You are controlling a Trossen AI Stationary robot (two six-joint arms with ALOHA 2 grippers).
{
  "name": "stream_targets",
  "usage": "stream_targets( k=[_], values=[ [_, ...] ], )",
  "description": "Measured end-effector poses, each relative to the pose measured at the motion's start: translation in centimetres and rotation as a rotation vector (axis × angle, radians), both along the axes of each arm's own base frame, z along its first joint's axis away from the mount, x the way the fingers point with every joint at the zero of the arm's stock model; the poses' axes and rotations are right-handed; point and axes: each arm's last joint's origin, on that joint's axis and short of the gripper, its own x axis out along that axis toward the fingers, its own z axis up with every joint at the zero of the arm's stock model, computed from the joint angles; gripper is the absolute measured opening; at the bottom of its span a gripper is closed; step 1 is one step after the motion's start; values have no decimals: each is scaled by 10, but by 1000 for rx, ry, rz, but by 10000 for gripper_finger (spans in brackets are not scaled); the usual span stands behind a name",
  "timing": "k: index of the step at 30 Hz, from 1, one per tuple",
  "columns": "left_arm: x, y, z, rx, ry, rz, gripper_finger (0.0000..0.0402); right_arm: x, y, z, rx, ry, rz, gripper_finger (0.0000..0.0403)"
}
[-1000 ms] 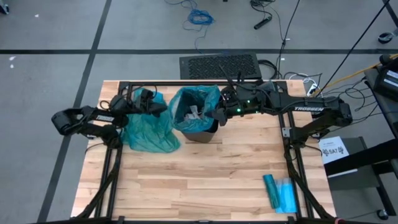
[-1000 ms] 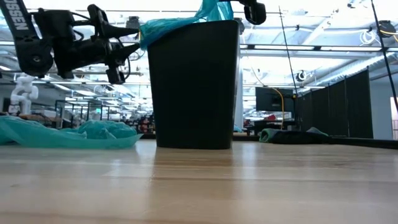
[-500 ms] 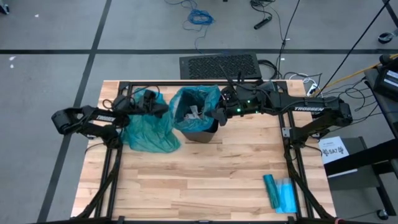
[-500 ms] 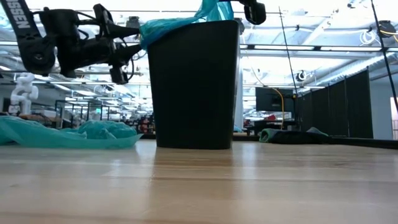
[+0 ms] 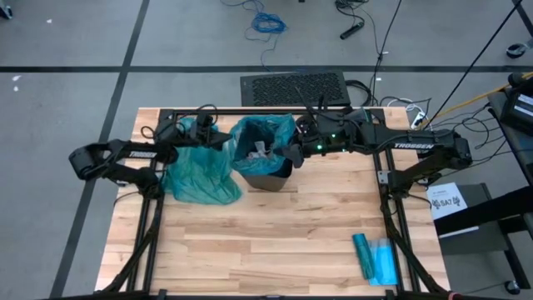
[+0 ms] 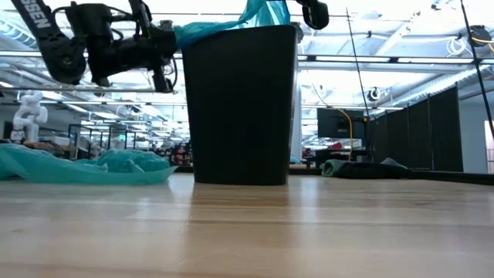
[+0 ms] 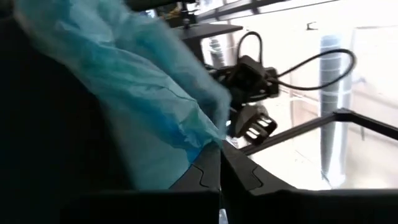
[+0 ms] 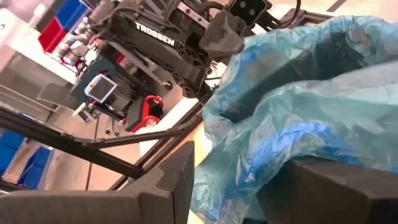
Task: Place trash/remove bag and relplace
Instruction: Remove the trash bag from the trash bin
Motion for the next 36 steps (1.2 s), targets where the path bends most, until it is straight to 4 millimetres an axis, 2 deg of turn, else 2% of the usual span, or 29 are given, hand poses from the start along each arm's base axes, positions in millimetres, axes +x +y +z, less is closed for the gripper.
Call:
stream_targets(
  k=[8,12,16,20,26,30,36],
  values=[
    [14,1,50,91,-143,-44,1,5,-1,19,-76,-204,13,130],
    [22,0,79,149,-214,-82,1,5,-1,21,-86,-220,12,130],
    [34,-2,100,170,-205,-122,1,5,-2,21,-85,-220,3,130],
    [48,-5,104,209,-110,-158,0,5,-3,21,-74,-217,-36,130],
    [61,-13,91,215,18,-186,0,10,-3,13,-71,-178,-41,130],
    [64,-19,90,250,17,-194,0,16,-4,6,-68,-149,-41,130],
    [68,-24,91,267,-7,-99,0,28,-5,-7,-64,-107,-36,130]
  ],
)
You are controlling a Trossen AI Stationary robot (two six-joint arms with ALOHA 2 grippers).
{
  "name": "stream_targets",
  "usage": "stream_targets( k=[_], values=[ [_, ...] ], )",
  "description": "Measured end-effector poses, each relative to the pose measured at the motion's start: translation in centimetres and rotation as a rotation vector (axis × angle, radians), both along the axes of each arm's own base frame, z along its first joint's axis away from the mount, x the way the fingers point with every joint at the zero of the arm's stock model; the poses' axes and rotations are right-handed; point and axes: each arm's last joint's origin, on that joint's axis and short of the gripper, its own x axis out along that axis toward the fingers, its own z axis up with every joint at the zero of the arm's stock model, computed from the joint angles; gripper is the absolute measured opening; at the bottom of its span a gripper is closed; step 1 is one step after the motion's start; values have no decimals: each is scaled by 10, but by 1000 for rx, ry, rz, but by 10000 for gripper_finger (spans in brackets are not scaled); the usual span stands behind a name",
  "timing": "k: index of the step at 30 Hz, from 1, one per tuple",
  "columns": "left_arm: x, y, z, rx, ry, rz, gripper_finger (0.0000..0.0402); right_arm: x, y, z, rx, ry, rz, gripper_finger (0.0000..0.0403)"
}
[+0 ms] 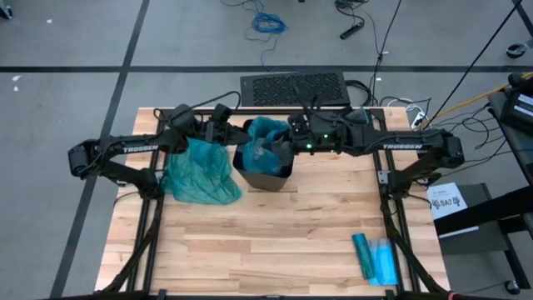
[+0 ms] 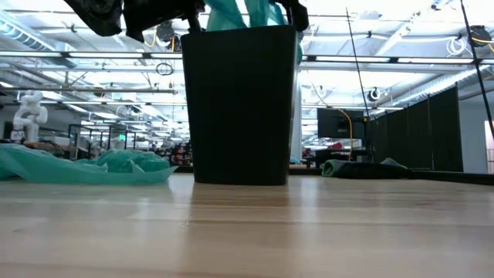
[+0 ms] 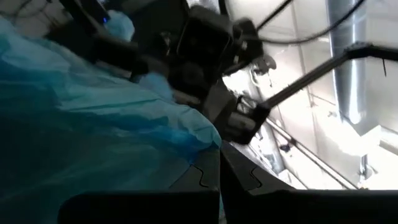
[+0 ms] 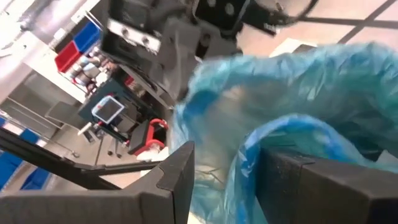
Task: Place trash/remove bag and relplace
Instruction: Remove the trash bag from the trash bin
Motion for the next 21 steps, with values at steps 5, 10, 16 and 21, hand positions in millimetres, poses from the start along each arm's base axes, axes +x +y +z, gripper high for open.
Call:
stream_targets(
  k=[5,10,16,21],
  values=[
    [1,0,-2,-15,23,15,0,4,0,-5,12,18,4,130],
    [2,0,-6,37,42,22,8,-1,3,-1,19,16,85,130],
    [4,-1,-10,23,84,13,66,-12,4,-7,-4,139,86,130],
    [4,-1,-11,16,98,10,107,-13,4,-11,-12,175,90,130]
  ],
)
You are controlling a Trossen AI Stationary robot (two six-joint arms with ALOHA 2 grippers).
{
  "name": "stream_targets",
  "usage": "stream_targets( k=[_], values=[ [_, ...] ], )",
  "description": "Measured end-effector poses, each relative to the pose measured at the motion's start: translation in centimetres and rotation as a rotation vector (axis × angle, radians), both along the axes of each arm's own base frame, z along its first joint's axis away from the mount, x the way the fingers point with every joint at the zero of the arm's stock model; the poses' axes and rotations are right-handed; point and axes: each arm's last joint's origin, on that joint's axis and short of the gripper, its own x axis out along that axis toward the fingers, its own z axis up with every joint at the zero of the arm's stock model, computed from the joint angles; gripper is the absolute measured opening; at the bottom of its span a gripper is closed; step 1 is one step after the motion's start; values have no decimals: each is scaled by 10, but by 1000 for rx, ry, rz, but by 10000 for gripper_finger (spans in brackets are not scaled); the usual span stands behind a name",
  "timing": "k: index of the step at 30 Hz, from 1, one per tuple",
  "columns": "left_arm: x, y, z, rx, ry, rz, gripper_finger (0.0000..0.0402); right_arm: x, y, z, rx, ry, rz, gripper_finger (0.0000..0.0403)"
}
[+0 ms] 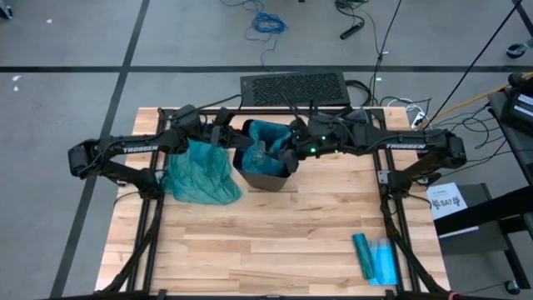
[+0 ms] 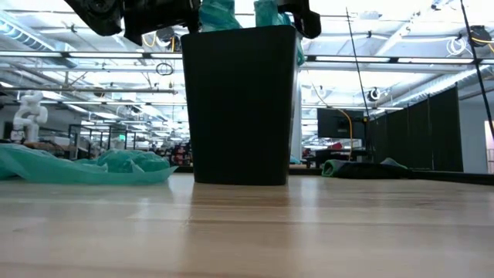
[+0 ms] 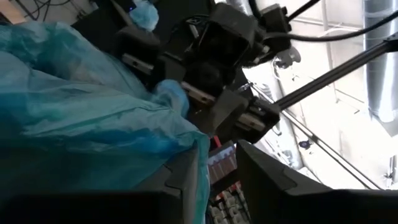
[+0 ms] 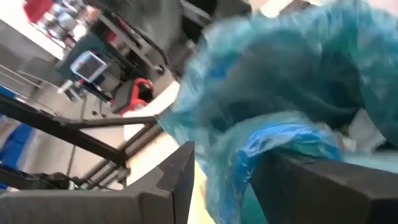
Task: Place trash/remove bag and relplace
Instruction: Remove the trash bag from the trash bin
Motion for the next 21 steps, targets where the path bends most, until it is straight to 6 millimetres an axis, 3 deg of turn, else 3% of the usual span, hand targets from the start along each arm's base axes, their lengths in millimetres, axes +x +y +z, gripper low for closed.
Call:
stream_targets(
  k=[8,21],
  values=[
    [0,0,-3,-18,44,-29,114,-6,-1,-8,-61,105,22,130],
    [2,-1,-10,-51,113,-2,114,-16,0,-2,-82,110,43,130]
  ],
)
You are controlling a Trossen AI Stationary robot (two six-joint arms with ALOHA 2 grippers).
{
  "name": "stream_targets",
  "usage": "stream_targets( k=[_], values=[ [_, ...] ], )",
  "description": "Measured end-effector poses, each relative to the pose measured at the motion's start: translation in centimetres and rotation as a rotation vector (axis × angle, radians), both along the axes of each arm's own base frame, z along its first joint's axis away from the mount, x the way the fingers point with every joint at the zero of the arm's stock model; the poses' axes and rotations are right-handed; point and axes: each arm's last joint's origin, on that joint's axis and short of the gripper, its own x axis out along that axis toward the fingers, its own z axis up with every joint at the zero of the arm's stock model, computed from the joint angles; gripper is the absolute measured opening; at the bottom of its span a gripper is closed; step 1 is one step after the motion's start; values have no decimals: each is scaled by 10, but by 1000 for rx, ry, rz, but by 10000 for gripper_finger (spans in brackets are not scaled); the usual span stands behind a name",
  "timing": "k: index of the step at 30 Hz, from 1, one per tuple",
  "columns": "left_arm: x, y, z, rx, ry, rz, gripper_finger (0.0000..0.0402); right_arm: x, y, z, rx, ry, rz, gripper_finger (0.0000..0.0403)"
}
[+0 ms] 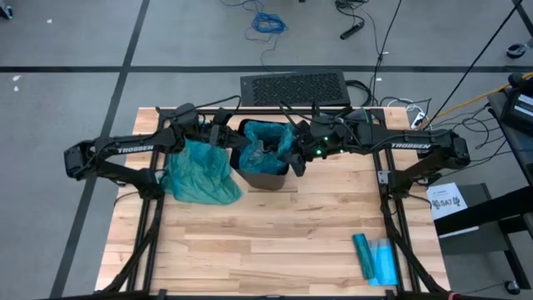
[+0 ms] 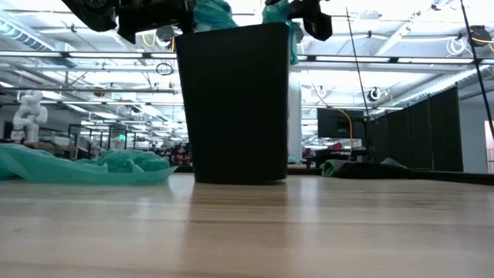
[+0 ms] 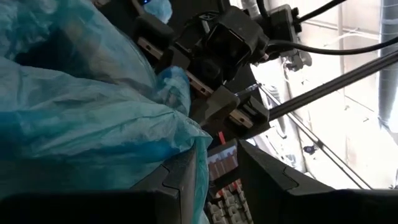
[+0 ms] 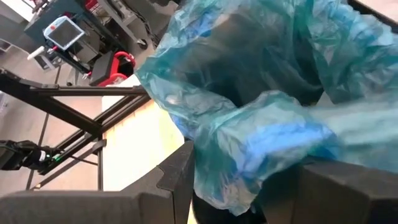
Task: Place trash/remove bag and relplace
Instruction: Remove the trash bag from the trash bin
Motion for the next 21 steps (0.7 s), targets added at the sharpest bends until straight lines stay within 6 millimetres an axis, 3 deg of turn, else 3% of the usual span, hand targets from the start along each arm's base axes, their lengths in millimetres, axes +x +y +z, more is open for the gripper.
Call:
stream_targets(
  k=[13,21],
  values=[
    [0,0,0,-14,0,-14,114,-4,-1,-3,-13,47,7,130],
    [-6,-4,3,-61,30,-53,114,-17,-3,12,-24,-17,-5,130]
  ],
)
